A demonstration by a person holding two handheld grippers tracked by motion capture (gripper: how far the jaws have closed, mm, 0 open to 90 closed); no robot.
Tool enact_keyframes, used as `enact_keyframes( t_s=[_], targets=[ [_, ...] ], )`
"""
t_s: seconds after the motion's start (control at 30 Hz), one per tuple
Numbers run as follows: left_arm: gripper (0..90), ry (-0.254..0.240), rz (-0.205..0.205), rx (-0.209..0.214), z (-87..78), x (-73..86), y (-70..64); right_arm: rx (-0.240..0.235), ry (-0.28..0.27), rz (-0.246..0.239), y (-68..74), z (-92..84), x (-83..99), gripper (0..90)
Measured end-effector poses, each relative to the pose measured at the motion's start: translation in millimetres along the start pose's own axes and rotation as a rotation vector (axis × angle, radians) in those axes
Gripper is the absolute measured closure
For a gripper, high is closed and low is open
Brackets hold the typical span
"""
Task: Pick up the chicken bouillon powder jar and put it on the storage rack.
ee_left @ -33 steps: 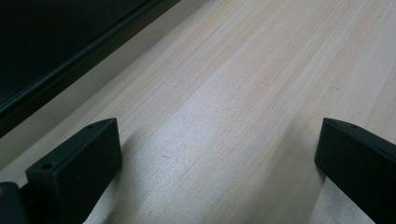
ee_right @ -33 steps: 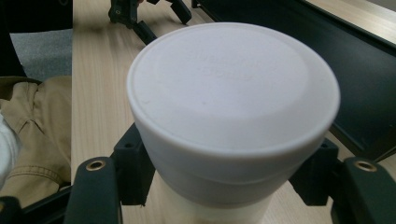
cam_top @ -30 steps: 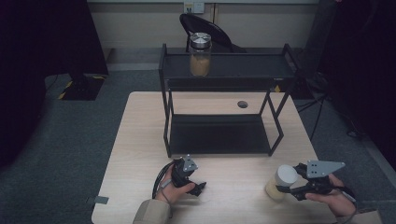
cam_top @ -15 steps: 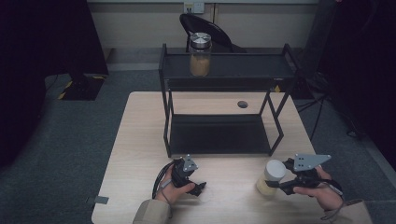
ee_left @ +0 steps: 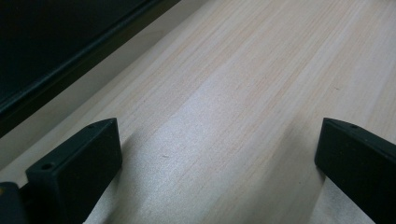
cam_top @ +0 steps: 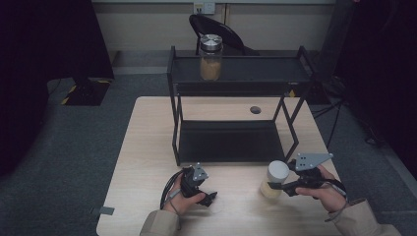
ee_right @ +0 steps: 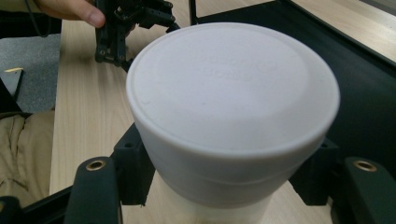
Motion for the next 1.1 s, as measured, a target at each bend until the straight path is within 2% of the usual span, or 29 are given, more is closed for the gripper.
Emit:
enact_keyframes(
  t_s=[0.63,1.1],
  targets=[
    [0.1,0.001,0.0,0.0,-0.1,0.0,0.0,0.041,-0.011,0.022,-11.5,10.8,-33.4,34.6],
    [0.0,0.001,0.0,0.0,-0.1,-0.1,0.0,0.053,-0.018,-0.004,-25.0,8.5,-73.3,34.6]
  ],
)
Point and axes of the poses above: each handheld gripper's, and its own axes: z roughly forward along the jaws, x roughly out of its underside, y roughly to its left, the point moved 8 cm from there along z, roughly forward along the jaws, and after that the axes turned 9 degrees about x, right-handed, at the moved point
